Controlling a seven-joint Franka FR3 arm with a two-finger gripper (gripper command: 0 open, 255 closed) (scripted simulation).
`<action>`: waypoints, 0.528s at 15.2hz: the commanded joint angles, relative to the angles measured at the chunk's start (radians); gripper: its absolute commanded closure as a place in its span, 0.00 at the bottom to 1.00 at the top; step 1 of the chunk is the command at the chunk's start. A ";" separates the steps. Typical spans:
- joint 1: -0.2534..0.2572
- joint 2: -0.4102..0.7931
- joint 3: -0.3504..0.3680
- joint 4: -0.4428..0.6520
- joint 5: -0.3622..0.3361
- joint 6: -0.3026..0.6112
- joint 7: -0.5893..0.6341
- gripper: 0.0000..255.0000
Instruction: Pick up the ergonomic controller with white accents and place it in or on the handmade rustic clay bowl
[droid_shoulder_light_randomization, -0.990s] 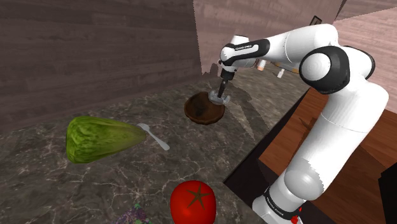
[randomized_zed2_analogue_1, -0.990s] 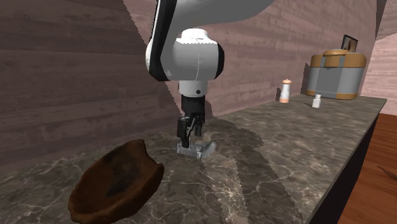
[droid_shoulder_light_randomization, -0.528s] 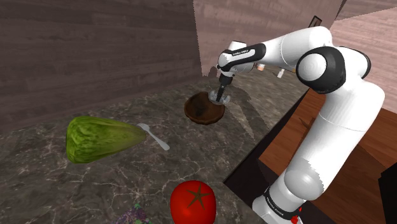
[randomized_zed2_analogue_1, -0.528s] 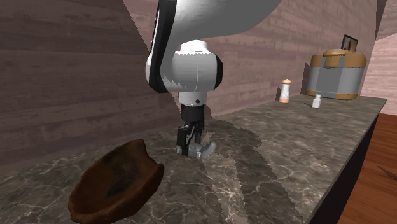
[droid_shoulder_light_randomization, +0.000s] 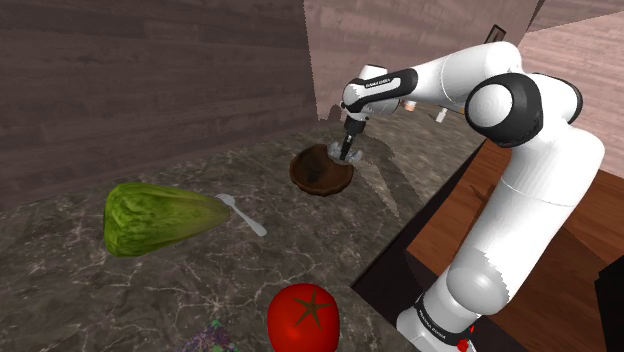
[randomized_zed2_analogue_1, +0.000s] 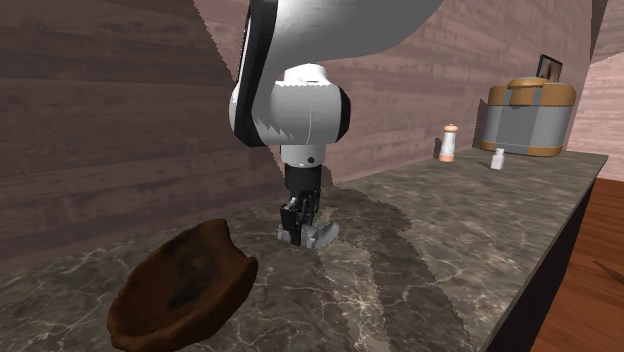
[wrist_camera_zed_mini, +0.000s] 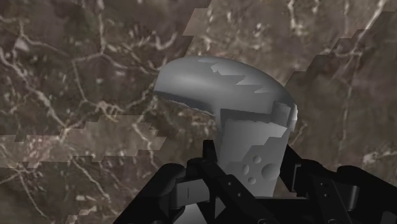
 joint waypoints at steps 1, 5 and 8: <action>0.000 0.000 0.000 0.000 0.000 0.000 0.000 1.00; 0.000 0.000 0.000 0.000 0.000 0.000 0.000 1.00; 0.001 -0.005 0.000 0.007 -0.002 -0.012 0.002 1.00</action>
